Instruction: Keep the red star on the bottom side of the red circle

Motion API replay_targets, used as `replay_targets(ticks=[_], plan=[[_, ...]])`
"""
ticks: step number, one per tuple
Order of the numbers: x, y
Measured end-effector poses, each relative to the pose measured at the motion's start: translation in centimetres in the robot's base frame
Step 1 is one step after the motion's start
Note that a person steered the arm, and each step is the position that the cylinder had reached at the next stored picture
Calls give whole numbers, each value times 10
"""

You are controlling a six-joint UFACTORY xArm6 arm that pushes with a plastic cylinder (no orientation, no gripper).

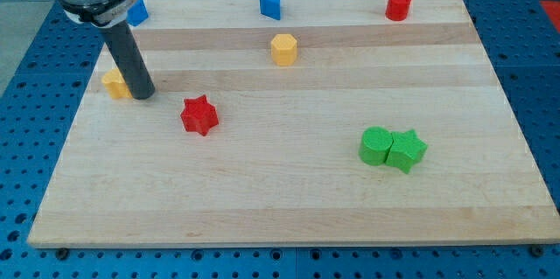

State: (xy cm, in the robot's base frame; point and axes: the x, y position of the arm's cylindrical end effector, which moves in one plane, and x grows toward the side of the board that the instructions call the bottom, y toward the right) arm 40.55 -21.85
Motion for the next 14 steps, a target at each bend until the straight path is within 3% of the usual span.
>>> replay_targets(ticks=[2,4,7,9,10,13,14], plan=[[-2,13],[-10,90],[-64,69],[-72,50],[-61,64],[57,23],[61,71]])
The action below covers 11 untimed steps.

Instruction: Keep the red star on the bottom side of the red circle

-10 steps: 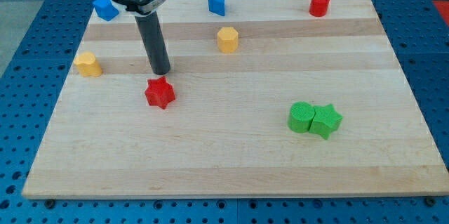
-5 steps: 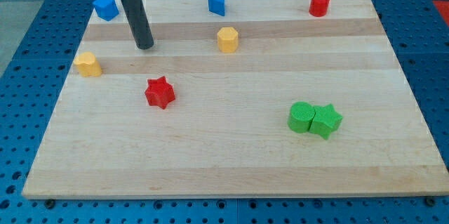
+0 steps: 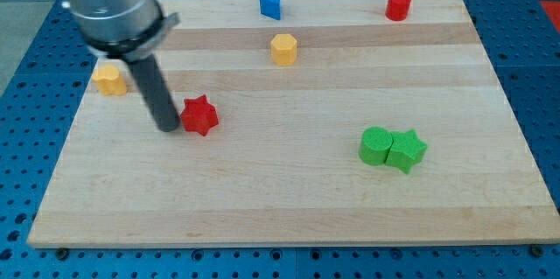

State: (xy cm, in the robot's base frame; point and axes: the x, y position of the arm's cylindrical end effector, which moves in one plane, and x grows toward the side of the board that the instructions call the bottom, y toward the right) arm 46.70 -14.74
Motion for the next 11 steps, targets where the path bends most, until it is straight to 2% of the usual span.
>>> replay_targets(ticks=[1,4,9,11], plan=[[-4,47],[-33,87],[-43,276],[-60,252]])
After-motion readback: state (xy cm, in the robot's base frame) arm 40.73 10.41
